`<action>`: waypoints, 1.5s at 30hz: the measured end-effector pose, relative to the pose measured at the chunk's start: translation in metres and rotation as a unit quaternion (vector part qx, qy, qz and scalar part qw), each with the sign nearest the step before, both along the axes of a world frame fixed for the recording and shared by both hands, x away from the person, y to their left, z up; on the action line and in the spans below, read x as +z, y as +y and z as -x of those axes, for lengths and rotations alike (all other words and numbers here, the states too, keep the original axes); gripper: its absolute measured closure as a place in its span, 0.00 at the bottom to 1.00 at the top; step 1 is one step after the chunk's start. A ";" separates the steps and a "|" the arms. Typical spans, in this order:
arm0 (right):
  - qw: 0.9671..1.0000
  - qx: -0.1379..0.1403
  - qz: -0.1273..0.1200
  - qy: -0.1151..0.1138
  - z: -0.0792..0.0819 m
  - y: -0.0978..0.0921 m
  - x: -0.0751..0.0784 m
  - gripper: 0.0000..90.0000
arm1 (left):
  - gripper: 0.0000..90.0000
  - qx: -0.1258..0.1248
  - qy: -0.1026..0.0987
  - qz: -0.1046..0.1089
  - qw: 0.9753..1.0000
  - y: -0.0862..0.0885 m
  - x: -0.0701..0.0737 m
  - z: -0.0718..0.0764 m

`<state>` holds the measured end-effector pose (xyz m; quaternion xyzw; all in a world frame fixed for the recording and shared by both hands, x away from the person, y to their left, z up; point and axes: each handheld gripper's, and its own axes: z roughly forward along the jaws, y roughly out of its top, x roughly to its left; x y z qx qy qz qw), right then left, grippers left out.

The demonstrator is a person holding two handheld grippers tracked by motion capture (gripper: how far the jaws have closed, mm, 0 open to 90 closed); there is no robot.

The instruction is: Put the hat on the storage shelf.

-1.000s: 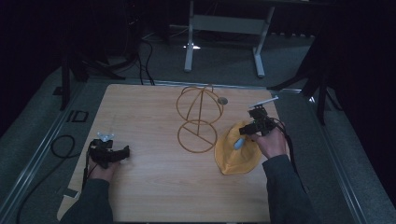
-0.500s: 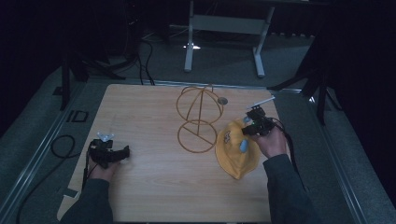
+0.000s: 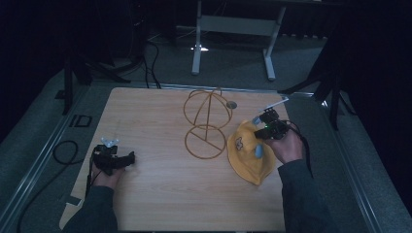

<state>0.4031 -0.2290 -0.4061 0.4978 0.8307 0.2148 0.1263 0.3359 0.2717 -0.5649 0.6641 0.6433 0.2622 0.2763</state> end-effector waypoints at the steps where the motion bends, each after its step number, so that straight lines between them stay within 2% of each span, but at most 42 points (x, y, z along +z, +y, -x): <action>1: 1.000 0.002 0.002 -0.001 0.000 0.000 0.001 0.94 | 0.10 -0.001 0.000 -0.001 1.000 0.000 0.000 0.000; 21: 0.999 0.015 0.002 -0.052 0.003 -0.016 0.028 0.94 | 0.10 0.001 -0.001 0.001 1.000 0.000 0.000 0.000; 29: 0.997 0.023 -0.012 -0.078 0.001 -0.024 0.035 0.94 | 0.10 -0.002 0.000 -0.001 1.000 0.000 0.000 0.000; 45: 0.992 0.037 -0.015 -0.118 0.004 -0.032 0.052 0.94 | 0.10 -0.003 0.000 -0.001 1.000 0.000 0.000 0.000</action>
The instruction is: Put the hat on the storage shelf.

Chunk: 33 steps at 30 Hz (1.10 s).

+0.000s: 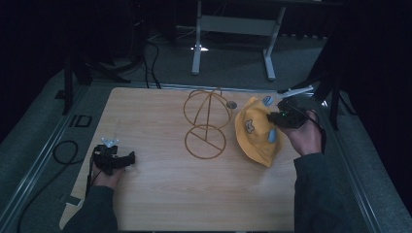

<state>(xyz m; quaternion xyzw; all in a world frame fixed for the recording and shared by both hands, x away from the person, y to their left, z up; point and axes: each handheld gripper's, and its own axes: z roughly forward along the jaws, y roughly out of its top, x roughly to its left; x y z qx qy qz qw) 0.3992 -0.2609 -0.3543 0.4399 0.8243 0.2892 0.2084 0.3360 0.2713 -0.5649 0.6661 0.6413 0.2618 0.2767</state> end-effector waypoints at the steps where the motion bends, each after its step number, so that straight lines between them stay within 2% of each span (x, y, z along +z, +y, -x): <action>1: 1.000 0.001 -0.001 -0.002 0.000 0.000 0.001 0.94 | 0.10 0.000 0.000 0.000 1.000 0.000 0.000 0.000; 17: 1.000 0.018 0.000 -0.025 0.002 -0.004 0.018 0.94 | 0.10 0.000 0.000 0.000 1.000 0.000 0.000 0.000; 25: 0.998 0.030 -0.001 -0.050 0.007 -0.007 0.027 0.94 | 0.10 0.000 0.000 0.000 1.000 0.000 0.000 0.000; 33: 0.997 0.037 -0.013 -0.060 0.009 -0.012 0.036 0.94 | 0.10 0.000 0.001 0.000 1.000 0.000 0.000 0.000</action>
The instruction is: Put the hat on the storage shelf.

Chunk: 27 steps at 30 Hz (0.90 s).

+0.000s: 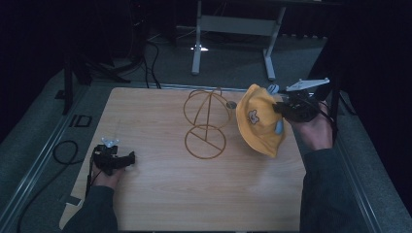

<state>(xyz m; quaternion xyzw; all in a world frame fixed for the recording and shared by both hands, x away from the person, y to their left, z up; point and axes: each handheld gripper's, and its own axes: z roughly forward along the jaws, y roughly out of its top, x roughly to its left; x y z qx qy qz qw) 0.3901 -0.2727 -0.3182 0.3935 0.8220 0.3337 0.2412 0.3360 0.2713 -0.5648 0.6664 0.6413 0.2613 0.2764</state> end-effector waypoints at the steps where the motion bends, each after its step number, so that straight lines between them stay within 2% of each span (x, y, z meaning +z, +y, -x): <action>1: 1.000 0.001 -0.002 -0.002 0.000 -0.001 0.001 0.94 | 0.10 0.000 0.000 0.000 1.000 0.000 0.000 0.000; 9: 0.999 0.025 -0.032 -0.004 0.002 -0.010 0.010 0.94 | 0.10 0.000 0.000 0.000 1.000 0.000 0.000 0.000; 19: 0.998 0.047 -0.033 -0.019 0.008 -0.016 0.017 0.94 | 0.10 -0.002 0.002 -0.002 1.000 0.000 0.000 0.000; 27: 0.995 0.076 -0.045 -0.037 0.015 -0.018 0.023 0.94 | 0.10 -0.002 0.002 -0.002 1.000 0.000 0.000 0.000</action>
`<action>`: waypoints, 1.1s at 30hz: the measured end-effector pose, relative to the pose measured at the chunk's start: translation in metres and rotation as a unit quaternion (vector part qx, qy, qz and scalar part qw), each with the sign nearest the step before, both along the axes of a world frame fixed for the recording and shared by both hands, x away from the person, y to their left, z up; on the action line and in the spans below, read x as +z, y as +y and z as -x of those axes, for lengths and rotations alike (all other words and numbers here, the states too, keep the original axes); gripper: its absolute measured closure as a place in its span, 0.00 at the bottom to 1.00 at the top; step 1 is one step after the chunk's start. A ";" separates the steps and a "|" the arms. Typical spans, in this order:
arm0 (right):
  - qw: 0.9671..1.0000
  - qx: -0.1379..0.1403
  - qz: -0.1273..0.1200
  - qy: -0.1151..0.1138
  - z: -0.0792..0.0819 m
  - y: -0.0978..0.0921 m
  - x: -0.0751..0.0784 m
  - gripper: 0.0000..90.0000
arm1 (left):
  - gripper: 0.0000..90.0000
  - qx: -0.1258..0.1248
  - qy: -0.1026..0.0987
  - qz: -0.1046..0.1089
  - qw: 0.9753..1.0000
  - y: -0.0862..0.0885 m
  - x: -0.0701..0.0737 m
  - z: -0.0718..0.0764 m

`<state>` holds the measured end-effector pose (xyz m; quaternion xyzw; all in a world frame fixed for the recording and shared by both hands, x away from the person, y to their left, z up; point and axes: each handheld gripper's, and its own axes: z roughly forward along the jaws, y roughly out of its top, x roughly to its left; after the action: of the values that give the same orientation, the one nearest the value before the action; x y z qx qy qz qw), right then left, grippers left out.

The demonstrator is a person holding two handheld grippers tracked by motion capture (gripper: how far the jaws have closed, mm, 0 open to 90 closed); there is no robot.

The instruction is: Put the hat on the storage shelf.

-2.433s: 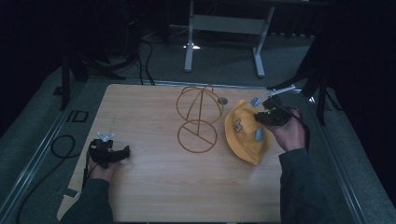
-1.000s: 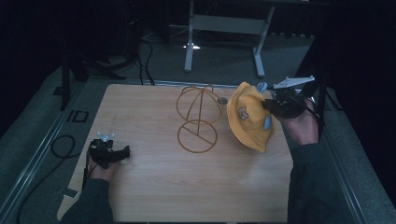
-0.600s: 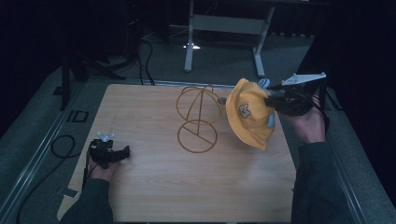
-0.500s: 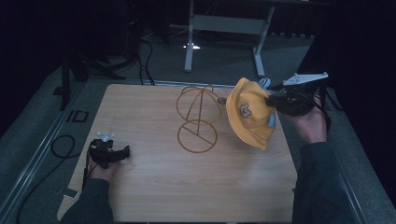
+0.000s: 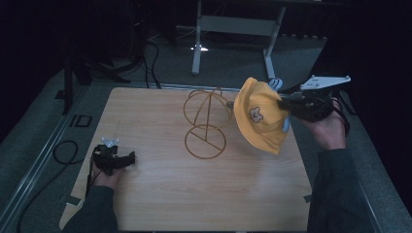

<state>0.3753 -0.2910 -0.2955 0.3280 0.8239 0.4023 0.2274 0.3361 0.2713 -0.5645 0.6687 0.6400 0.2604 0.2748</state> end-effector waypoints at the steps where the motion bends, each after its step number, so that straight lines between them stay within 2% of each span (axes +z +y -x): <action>1: 1.000 0.003 0.000 -0.002 0.000 0.000 0.001 0.94 | 0.10 0.000 0.000 0.000 1.000 0.000 0.000 0.000; 9: 1.000 0.017 -0.006 -0.013 0.004 -0.001 0.005 0.94 | 0.10 0.000 0.000 0.000 1.000 0.000 0.000 0.000; 19: 0.998 0.053 -0.025 -0.027 0.014 0.000 0.013 0.94 | 0.10 0.000 0.000 0.000 1.000 0.000 0.000 0.000; 33: 0.996 0.081 -0.031 -0.037 0.016 0.016 0.022 0.94 | 0.10 0.000 0.000 0.001 1.000 0.000 0.000 0.000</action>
<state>0.3591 -0.2751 -0.2737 0.2517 0.8261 0.4566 0.2136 0.3362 0.2712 -0.5645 0.6681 0.6403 0.2604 0.2753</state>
